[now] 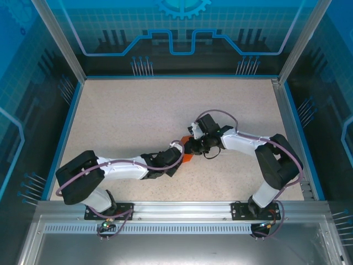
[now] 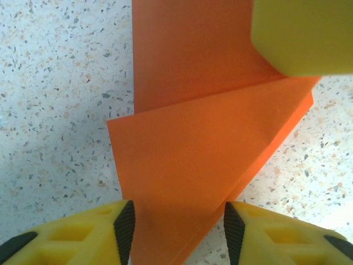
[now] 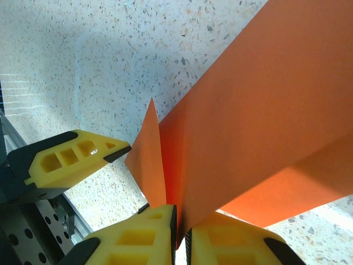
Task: Fold a paper plane with a square sheet of paper (pick it up from the middle)
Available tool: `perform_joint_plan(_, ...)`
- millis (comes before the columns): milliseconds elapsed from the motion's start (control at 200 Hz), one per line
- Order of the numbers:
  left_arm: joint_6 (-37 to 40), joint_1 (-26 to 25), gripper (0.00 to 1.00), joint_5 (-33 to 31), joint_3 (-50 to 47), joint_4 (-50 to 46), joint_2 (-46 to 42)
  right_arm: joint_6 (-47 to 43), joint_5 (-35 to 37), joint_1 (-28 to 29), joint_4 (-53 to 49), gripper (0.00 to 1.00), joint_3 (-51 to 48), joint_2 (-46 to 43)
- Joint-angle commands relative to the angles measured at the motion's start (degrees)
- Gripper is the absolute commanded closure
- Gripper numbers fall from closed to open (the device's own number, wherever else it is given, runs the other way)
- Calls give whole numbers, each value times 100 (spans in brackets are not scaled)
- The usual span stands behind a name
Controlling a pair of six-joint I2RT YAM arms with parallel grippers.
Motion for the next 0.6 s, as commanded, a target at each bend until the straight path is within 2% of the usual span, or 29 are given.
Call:
perform_joint_plan(0, 272, -80, 55, -283, 186, 44, 141, 18, -98, 109, -130, 85, 153, 78)
perform_joint_plan(230, 374, -159, 69, -486, 234, -13, 321, -2, -92, 109, -174, 86, 205, 109)
perform_joint_plan(595, 470, -224, 82, -668, 315, -2, 469, -2, -57, 109, -218, 86, 214, 107)
